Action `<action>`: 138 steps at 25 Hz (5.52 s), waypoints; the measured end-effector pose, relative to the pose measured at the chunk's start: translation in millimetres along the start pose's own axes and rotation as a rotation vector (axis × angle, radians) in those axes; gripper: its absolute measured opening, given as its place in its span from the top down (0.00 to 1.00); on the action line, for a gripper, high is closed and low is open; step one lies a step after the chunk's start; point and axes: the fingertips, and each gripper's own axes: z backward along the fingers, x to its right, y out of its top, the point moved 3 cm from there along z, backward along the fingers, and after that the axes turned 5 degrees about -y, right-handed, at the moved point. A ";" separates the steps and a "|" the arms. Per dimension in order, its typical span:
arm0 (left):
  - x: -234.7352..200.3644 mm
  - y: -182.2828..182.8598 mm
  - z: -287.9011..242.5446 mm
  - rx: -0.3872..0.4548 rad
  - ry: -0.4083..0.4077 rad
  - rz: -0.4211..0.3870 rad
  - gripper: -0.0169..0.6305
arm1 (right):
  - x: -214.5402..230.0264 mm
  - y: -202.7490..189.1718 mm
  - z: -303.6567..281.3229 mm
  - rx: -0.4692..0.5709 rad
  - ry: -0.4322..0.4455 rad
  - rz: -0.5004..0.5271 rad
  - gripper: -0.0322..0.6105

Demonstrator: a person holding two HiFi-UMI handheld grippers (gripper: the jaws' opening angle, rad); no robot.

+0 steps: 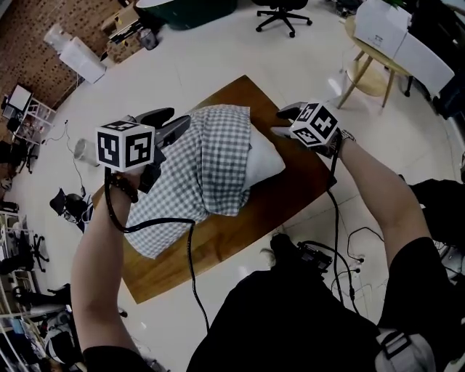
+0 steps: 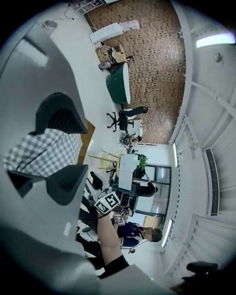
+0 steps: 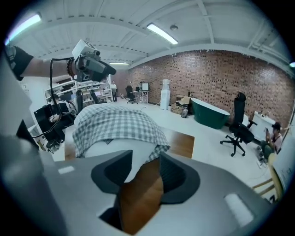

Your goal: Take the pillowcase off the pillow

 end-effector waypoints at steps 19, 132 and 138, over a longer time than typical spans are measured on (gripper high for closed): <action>-193.9 17.0 -269.8 -0.450 -0.250 -0.011 0.55 | 166.3 -52.3 -173.5 -0.026 0.495 -0.190 0.56; -15.5 -155.9 42.0 -0.041 0.064 0.099 0.64 | -123.0 -5.5 1.7 -0.091 -0.029 0.158 0.60; 36.7 -188.1 40.5 -0.017 0.031 0.169 0.64 | -151.4 -14.9 4.4 -0.115 -0.048 0.196 0.54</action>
